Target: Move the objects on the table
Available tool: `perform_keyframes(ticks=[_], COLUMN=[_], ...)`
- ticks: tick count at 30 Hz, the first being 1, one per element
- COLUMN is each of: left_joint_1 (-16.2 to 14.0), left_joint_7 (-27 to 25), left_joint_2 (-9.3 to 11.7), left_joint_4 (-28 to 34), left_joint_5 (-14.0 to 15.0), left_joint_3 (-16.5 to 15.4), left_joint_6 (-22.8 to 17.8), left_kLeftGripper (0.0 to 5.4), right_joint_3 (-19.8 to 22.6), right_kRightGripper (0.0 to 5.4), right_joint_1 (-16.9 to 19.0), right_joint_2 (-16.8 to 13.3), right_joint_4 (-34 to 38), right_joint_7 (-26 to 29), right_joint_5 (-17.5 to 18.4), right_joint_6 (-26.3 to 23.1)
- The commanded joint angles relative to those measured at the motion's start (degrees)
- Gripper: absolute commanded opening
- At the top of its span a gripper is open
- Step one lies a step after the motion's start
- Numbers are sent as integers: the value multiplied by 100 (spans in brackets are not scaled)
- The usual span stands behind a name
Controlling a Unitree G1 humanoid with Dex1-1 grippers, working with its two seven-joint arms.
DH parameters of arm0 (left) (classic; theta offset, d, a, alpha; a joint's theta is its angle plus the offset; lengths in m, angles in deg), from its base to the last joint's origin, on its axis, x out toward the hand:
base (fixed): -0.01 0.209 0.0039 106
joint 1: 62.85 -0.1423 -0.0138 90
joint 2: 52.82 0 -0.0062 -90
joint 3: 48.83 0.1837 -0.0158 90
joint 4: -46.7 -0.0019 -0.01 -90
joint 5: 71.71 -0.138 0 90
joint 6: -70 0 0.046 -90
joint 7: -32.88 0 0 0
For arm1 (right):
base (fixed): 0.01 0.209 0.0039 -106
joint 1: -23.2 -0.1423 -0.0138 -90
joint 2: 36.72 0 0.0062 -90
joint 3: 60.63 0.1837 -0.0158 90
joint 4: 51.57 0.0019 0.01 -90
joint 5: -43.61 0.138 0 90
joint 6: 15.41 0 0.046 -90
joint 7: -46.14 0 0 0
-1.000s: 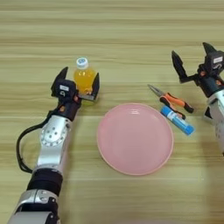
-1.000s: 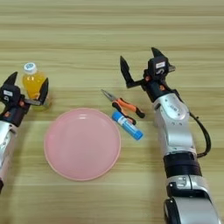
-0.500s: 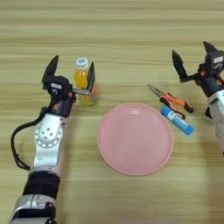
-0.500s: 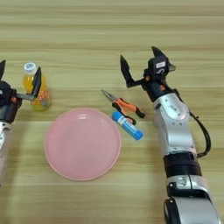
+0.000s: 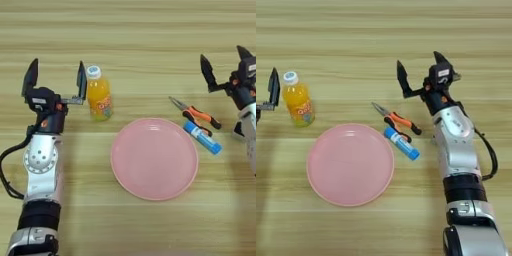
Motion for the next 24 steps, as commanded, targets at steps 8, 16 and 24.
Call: perform_keyframes(ticks=[8,16,24], left_joint_1=[-400,-336,-335], left_joint_7=[85,103,64], left_joint_2=[98,120,149], left_joint_4=[315,231,211], left_joint_5=[101,-21,4], left_joint_3=[-141,-117,-116], left_joint_6=[-628,-708,-689], left_kLeftGripper=[538,538,538], right_joint_3=[231,782,642], right_kRightGripper=[540,540,540], right_joint_1=[232,372,919], right_joint_2=[-564,-1682,-2489], right_joint_4=[438,869,306], right_joint_7=[517,1567,3677], right_joint_5=[395,1353,1657], right_joint_6=[-530,-1965,-2306])
